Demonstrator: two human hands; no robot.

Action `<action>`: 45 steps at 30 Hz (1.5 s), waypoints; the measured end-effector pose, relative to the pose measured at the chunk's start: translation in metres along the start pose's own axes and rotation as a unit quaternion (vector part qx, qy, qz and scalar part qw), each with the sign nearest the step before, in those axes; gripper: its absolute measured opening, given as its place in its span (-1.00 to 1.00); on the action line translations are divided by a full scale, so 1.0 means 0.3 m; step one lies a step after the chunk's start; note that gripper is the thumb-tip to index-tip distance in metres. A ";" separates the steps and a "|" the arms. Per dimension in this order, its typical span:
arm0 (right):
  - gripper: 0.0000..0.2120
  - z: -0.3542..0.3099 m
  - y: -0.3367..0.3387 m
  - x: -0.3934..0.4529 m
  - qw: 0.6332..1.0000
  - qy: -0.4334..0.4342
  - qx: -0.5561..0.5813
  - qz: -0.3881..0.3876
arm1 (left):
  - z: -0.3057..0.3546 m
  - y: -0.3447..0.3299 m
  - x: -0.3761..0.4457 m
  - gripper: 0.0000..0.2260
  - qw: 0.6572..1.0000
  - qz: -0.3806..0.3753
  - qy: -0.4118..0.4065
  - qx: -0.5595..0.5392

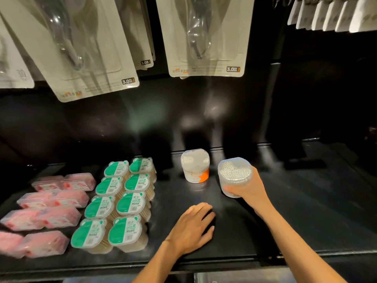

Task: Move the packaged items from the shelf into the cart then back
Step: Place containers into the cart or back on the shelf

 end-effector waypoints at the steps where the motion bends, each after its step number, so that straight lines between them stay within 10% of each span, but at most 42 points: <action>1: -0.51 0.004 -0.002 0.004 1.000 0.007 0.003 -0.004 | 0.002 0.003 0.002 -0.68 1.000 -0.001 0.000 0.002; 15: -0.20 0.178 -0.026 0.005 0.993 -0.049 -0.041 0.103 | 0.010 0.022 0.007 -0.70 0.999 -0.008 0.007 -0.031; 34: -0.28 0.142 -0.065 0.124 0.993 -0.029 -0.031 0.106 | 0.002 0.016 0.009 -0.71 0.997 -0.018 0.023 -0.066; 41: -0.03 0.175 -0.041 0.106 0.993 -0.086 -0.029 0.074 | 0.002 0.016 0.013 -0.71 0.997 -0.043 0.029 -0.065; 45: -0.32 0.153 0.044 -0.041 0.989 -0.077 -0.108 0.070 | 0.001 0.022 0.016 -0.69 0.996 -0.062 0.024 -0.059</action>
Point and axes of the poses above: each hand's wrist, its own x-axis towards the middle knuckle, its own y-axis out of the back of the hand, z = x × y, the point moved 5 cm from there along x, towards the middle knuckle
